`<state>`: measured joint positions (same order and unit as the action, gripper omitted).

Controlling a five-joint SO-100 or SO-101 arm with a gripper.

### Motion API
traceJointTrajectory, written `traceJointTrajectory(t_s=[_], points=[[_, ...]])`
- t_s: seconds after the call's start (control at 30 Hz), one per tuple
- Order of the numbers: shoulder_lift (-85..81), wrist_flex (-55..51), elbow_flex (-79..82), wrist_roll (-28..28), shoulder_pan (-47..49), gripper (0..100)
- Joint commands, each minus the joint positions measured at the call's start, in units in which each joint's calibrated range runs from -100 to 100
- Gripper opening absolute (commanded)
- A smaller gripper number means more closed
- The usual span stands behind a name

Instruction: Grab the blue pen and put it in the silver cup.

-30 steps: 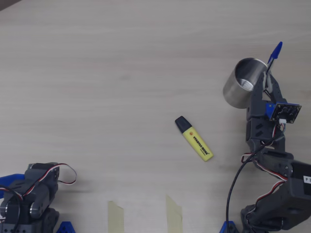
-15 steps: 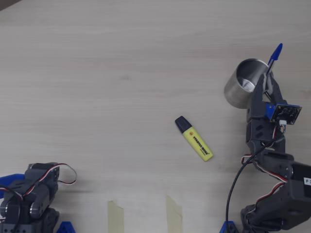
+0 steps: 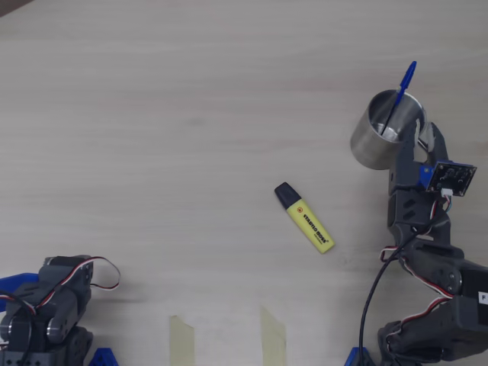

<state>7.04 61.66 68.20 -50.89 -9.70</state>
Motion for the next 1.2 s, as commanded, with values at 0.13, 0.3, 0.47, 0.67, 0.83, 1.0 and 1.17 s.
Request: traceJointTrajectory(t_s=[0.13,0.3,0.47,0.67,0.83,1.0,1.17], points=[[-7.4,0.3,-0.1,-0.2,0.4,10],[-12.0,0.2,0.0,-0.9,0.5,10],[-16.8,0.0,0.0,-1.1,0.5,10],[-25.8,-11.5,-0.6,-1.2,0.5,10],[-34.2,-22.1,-0.6,-0.9,0.5,10],[-41.5,-27.9,0.1,-0.8,0.5,10],[-47.9,-36.0,0.1,-0.8,0.5,3]])
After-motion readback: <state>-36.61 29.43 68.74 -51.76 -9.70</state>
